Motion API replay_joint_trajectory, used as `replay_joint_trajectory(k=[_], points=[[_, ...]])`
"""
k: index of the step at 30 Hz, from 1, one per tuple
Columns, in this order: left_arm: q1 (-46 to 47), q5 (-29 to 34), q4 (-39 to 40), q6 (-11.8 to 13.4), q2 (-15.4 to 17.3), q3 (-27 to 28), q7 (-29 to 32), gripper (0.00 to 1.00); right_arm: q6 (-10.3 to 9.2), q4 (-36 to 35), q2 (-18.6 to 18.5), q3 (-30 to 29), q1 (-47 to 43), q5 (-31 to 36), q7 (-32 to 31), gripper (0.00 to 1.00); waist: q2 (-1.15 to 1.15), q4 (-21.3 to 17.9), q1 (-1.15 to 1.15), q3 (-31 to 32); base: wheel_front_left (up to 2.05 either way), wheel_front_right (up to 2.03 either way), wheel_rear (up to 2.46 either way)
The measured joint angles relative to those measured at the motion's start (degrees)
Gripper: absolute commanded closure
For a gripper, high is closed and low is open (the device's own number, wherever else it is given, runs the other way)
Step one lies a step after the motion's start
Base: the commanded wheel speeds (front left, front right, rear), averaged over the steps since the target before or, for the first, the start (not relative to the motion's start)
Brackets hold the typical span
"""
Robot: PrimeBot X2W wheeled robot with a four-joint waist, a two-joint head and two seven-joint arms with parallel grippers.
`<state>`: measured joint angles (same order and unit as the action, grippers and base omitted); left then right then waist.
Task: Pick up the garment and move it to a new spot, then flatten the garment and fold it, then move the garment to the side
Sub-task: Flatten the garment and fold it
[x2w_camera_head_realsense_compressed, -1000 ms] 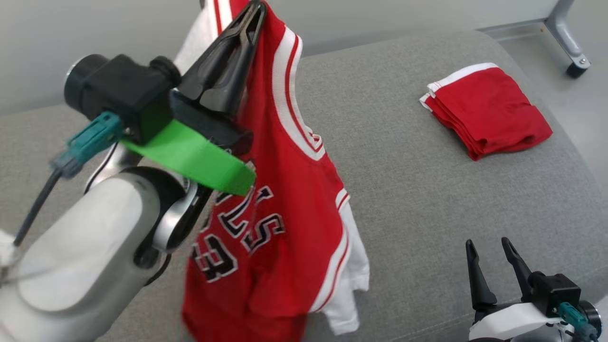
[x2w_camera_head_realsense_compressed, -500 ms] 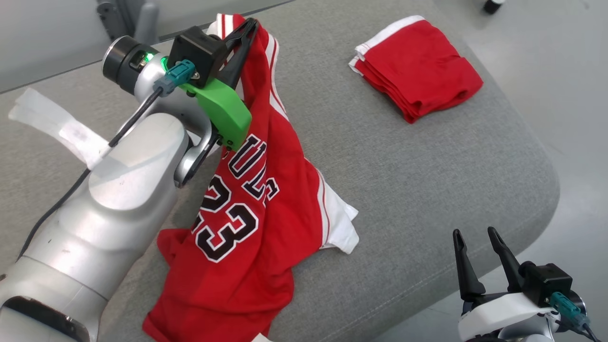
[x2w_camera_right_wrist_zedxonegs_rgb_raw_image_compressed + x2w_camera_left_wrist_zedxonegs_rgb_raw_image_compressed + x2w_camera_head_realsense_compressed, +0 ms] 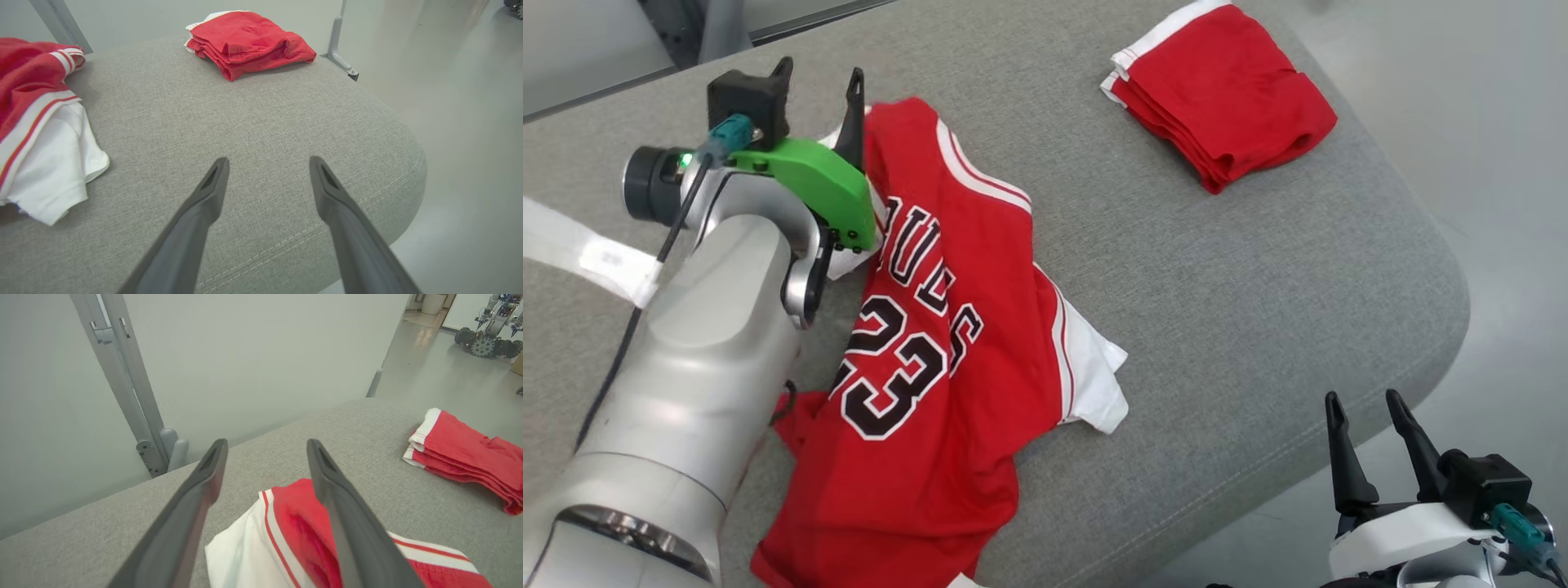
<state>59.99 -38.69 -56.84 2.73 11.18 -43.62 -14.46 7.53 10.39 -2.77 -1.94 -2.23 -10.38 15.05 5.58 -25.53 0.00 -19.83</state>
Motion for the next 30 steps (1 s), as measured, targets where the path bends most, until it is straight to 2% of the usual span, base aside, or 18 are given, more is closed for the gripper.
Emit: replay_joint_trajectory(k=[4,7,10,16,20,22,25,30], points=[[-5.6,-4.1,1.9,0.4,-1.6,4.2,-0.3,0.0,0.0,0.0,0.0,-1.1,-0.8,1.1,0.0,0.0,0.0,2.5,0.0,0.7,0.0,0.0,0.0],[-8.9,-4.7,4.8,0.6,-1.6,6.2,-0.5,0.0,0.0,0.1,0.0,-1.6,-1.2,1.6,0.0,0.0,0.0,4.0,0.0,1.3,0.0,0.0,0.0],[-14.7,-4.6,12.0,2.3,-1.0,9.7,-0.6,0.0,0.0,-0.1,0.0,-2.8,-1.7,2.6,0.0,0.0,0.0,6.3,0.0,2.5,0.0,0.0,0.0],[-32.3,4.0,30.9,8.2,1.6,13.5,-0.6,0.0,0.0,-0.6,0.0,-4.5,-3.9,3.5,0.0,0.0,0.0,10.4,0.0,5.9,0.0,0.0,0.0],[-43.6,8.3,40.1,10.4,2.9,14.0,-0.6,0.0,0.0,-1.5,0.0,-5.0,-5.4,4.1,0.0,0.0,0.0,13.1,0.0,8.1,0.0,0.0,0.0],[-47.9,10.1,43.6,10.4,4.0,14.7,-0.7,0.0,0.0,-2.3,0.0,-5.6,-6.0,4.6,0.0,0.0,0.0,14.3,0.0,9.3,0.0,0.0,0.0],[-53.5,11.1,47.4,8.9,4.5,16.0,-0.7,0.0,0.0,-3.5,0.0,-6.3,-7.1,5.3,0.0,0.0,0.01,16.3,0.01,10.7,0.0,0.0,0.0],[-60.6,13.3,48.4,7.9,4.6,17.9,-0.7,0.0,0.0,-4.8,0.0,-7.7,-7.7,6.1,0.0,0.0,0.01,19.4,0.0,12.7,0.0,0.0,0.0]])
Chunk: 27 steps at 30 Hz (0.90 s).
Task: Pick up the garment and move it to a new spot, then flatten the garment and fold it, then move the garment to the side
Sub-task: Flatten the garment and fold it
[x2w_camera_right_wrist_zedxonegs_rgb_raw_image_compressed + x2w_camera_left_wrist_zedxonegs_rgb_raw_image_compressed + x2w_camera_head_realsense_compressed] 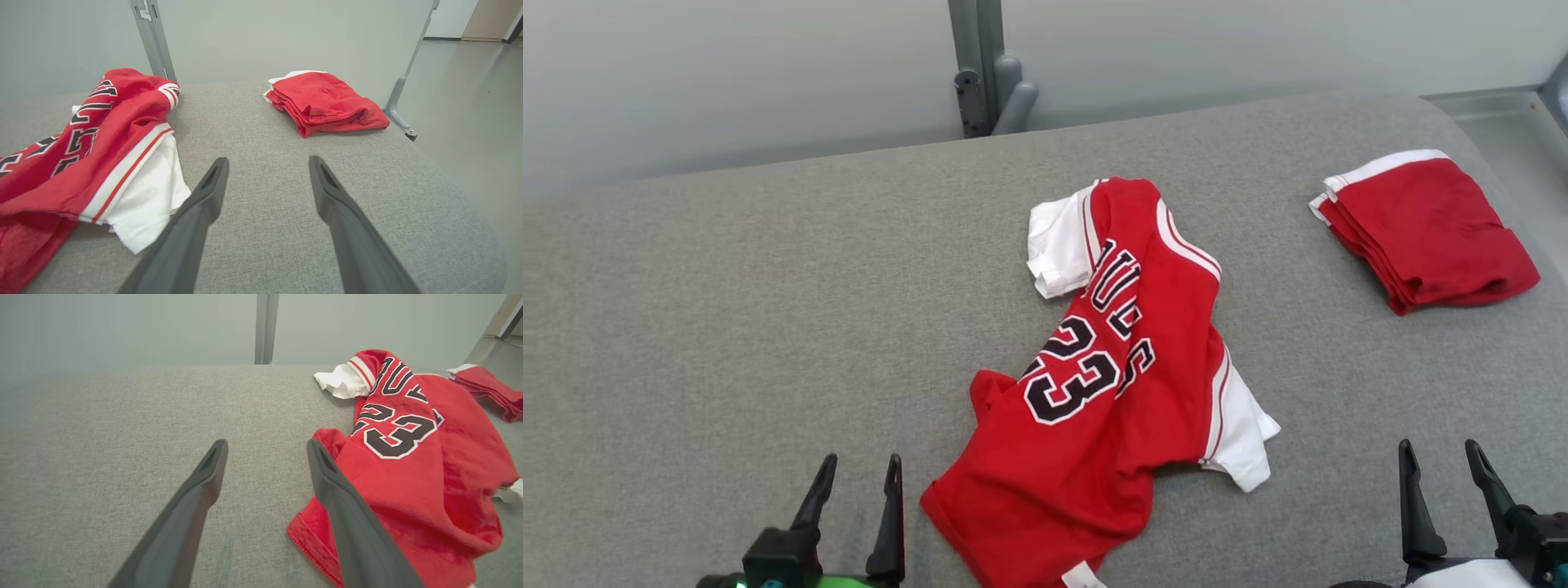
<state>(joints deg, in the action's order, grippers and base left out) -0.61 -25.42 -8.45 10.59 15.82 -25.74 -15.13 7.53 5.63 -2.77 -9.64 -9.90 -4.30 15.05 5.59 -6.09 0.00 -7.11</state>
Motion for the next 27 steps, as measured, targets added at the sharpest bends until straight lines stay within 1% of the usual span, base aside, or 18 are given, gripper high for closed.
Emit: replay_joint_trajectory(k=[4,9,13,14,17,20,22,27], points=[[-3.8,0.6,-0.4,-0.4,-1.8,0.4,0.0,0.0,0.0,-0.3,0.0,-0.8,-0.9,0.1,0.0,0.0,0.0,2.0,0.0,1.6,0.0,0.0,0.0],[-6.5,0.8,-3.2,-0.7,-3.3,-1.9,0.9,0.0,0.0,-0.4,0.0,-0.9,-1.7,0.1,0.0,0.0,0.0,4.1,0.0,3.2,0.0,0.0,0.0],[-6.4,0.1,-3.8,-0.7,-5.0,-3.2,3.4,0.0,0.0,-0.4,0.0,-0.5,-1.7,0.1,0.0,0.0,0.0,5.2,0.0,3.8,0.0,0.0,0.0],[-6.1,-0.9,-4.0,-1.6,-6.1,-4.3,5.9,0.0,0.0,-0.3,0.0,-0.3,-1.8,0.0,0.0,0.0,0.0,5.5,0.0,3.8,0.0,0.0,0.0],[-5.1,-4.5,-4.5,-3.4,-8.9,-5.8,11.2,0.0,0.0,-0.3,0.0,0.2,-1.8,0.0,0.0,0.0,0.0,5.6,0.0,3.2,0.0,0.0,0.0],[-3.0,-4.8,-6.0,-3.7,-9.5,-7.4,15.2,0.0,0.0,-0.2,0.0,1.0,-1.6,0.0,0.0,0.0,0.0,5.0,0.0,2.7,0.0,0.0,0.0],[-2.4,-5.3,-7.2,-3.4,-9.7,-7.3,16.3,0.0,0.0,-0.2,0.0,1.0,-1.6,-0.1,0.0,0.0,0.0,4.3,0.0,2.3,0.0,0.0,0.0],[-1.4,-5.6,-11.0,-1.5,-9.3,-6.1,17.4,0.0,0.0,0.1,0.0,1.0,-1.5,-0.2,0.0,0.0,0.0,2.4,0.0,1.5,0.0,0.0,0.0]])
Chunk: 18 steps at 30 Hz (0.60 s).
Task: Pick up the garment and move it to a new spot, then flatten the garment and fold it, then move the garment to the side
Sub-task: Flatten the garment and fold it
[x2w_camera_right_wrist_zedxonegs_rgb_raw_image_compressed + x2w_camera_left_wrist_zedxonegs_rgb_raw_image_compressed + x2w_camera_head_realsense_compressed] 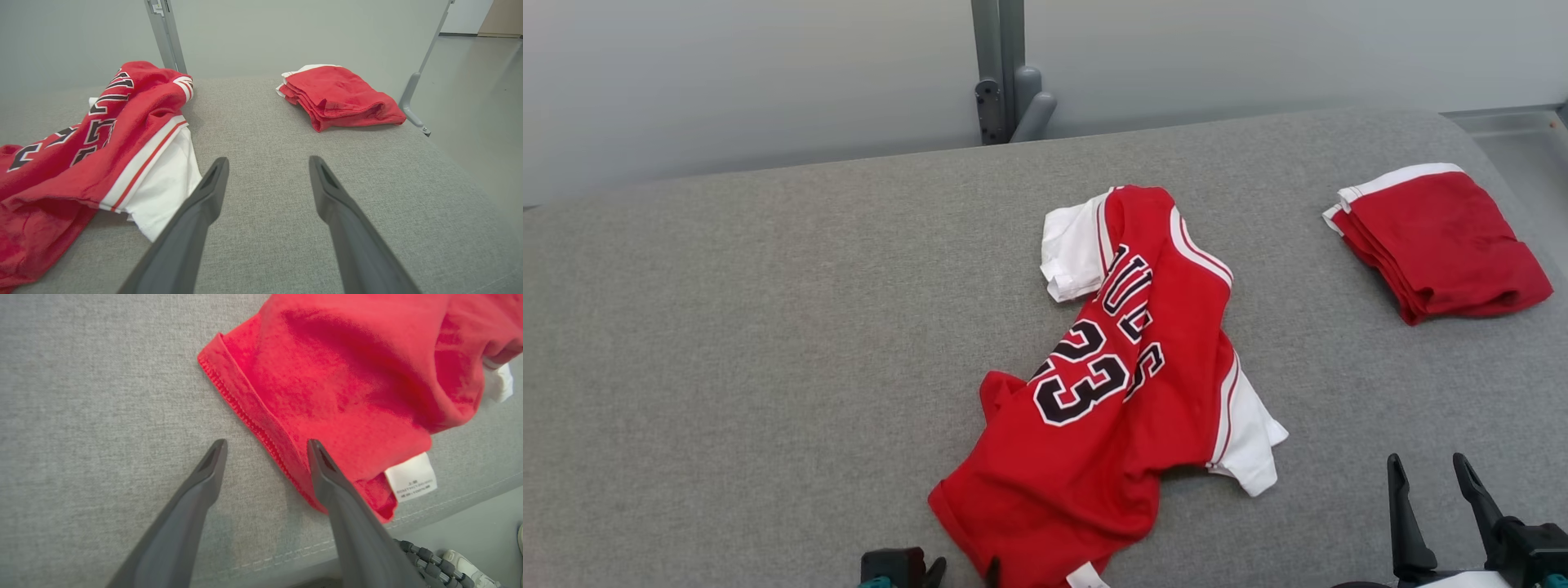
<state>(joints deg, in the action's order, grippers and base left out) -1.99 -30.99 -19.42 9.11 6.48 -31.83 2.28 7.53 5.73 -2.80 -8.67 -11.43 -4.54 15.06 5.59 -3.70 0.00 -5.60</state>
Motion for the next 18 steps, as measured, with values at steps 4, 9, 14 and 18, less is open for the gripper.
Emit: replay_joint_trajectory(k=[4,9,14,18], points=[[0.0,-2.3,-0.8,-1.8,-0.1,0.8,0.0,0.18,0.0,0.0,0.0,0.0,0.0,-0.3,0.0,0.0,0.0,-1.4,0.0,-0.6,0.0,0.0,0.0],[0.2,-4.4,-1.1,-2.0,-0.3,2.3,-0.4,0.51,0.0,0.1,0.0,0.1,0.1,-0.3,0.0,0.0,0.0,-2.6,0.0,-1.0,0.0,0.0,0.0],[1.7,-4.5,-3.2,-1.4,-0.4,2.2,1.0,0.74,0.0,0.2,0.0,0.4,0.7,-0.2,0.0,0.0,0.0,-3.2,0.0,-1.3,0.0,0.0,0.0],[2.8,-7.9,-3.3,-3.9,-0.8,3.7,1.3,1.0,0.0,0.3,0.0,0.5,1.4,0.2,0.0,0.0,0.0,-3.7,0.0,-1.8,0.0,0.0,0.0]])
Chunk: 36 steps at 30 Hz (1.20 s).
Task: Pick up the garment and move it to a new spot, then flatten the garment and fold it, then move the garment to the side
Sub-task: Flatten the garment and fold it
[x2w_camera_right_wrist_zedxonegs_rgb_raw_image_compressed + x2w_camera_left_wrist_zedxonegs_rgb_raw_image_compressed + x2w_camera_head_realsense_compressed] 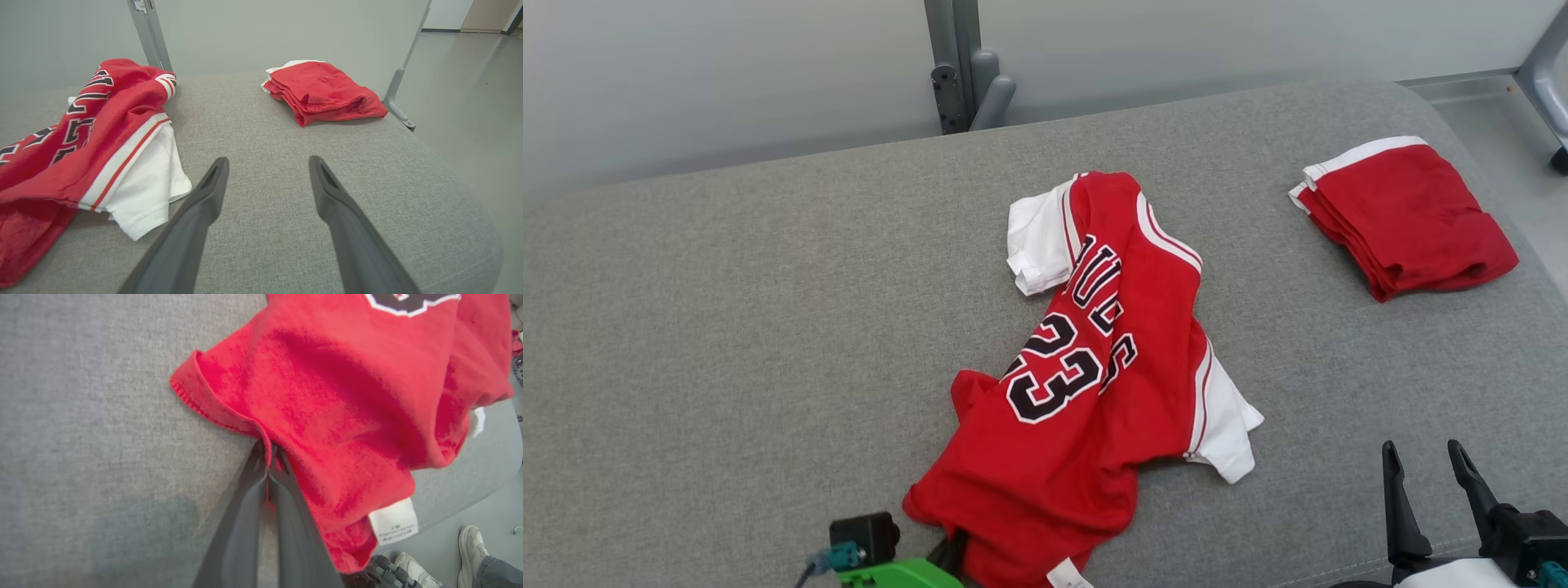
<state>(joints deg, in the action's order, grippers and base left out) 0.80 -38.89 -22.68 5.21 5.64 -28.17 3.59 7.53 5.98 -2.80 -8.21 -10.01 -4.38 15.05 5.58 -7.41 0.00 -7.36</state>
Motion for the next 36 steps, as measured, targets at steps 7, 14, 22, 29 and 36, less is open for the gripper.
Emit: replay_joint_trajectory(k=[7,14,22,29,36], points=[[10.7,-5.2,5.7,-2.5,4.2,7.8,2.2,1.0,0.0,0.2,0.0,-0.1,0.1,0.4,0.0,0.0,-0.01,-0.5,0.0,0.1,0.0,0.0,0.0],[15.2,-9.6,7.2,-4.2,11.9,11.8,11.4,1.0,0.0,0.3,0.0,0.3,0.2,0.4,0.0,0.0,-0.01,-1.2,0.0,0.3,0.0,0.0,0.0],[12.5,-12.7,0.9,-4.8,14.9,13.6,14.8,1.0,0.0,0.2,0.0,-0.2,0.2,0.4,0.0,0.0,-0.01,-1.1,0.0,-0.1,0.0,0.0,0.0],[10.9,-14.2,-5.7,-6.7,12.2,14.5,9.8,0.8,0.0,0.0,0.0,-0.2,0.1,1.1,0.0,0.0,-0.01,0.7,0.0,-0.9,0.0,0.0,0.0],[10.6,-13.7,-7.5,-8.3,10.4,15.8,1.1,0.0,0.0,-0.1,0.0,-0.1,0.1,1.7,0.0,0.0,-0.01,2.6,0.0,-0.9,0.0,0.0,0.0]])
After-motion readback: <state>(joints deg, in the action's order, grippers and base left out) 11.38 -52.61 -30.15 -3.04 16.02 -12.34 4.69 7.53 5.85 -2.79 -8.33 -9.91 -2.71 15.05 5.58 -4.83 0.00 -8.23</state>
